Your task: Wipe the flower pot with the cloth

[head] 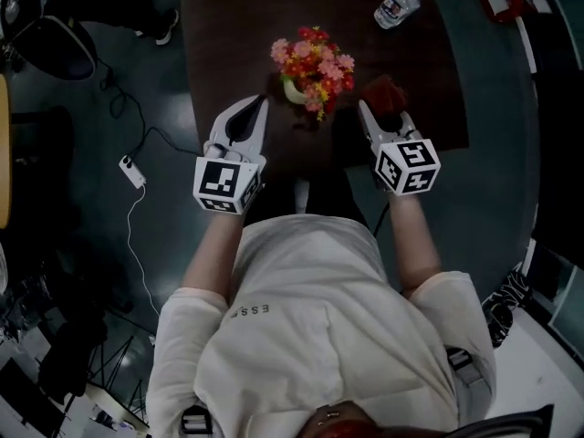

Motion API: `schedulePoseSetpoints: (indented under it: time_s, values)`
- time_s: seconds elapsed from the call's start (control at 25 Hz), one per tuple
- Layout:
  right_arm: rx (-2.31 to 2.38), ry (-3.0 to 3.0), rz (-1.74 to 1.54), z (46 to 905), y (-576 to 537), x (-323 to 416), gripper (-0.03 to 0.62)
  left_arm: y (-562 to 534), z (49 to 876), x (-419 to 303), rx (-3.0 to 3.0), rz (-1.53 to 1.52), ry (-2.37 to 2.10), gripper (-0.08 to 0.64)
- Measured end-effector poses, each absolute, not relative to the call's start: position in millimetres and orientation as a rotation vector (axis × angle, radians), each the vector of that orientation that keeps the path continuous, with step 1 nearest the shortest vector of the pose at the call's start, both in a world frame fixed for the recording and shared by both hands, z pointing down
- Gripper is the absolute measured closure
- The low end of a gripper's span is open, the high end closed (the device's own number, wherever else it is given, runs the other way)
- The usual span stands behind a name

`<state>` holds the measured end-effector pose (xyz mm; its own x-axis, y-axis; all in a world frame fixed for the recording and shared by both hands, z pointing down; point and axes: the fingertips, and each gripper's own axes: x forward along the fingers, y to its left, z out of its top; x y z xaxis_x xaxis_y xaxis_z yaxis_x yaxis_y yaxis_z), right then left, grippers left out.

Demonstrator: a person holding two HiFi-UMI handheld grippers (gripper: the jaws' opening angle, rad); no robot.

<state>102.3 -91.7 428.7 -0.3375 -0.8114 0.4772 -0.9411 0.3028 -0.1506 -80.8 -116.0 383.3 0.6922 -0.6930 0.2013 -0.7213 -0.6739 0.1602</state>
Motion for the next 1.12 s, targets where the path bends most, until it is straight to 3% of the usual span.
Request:
schedulePoseSetpoints:
  time_s: [0.52,0.8,1.12]
  values:
    - [1.286,-2.355,0.661,477,-21,-45,0.545,-65,426,-130,2.599,0.196,-1.084,0.546]
    - [1.354,-2.261,0.72,523,-84,-101,0.545,-94,465,-175,2.56,0.257,-0.993,0.546]
    - [1.732,-2.059,0.892,557,-173,-103,0.545,-161,486,-191,2.618,0.32,-0.757,0.545]
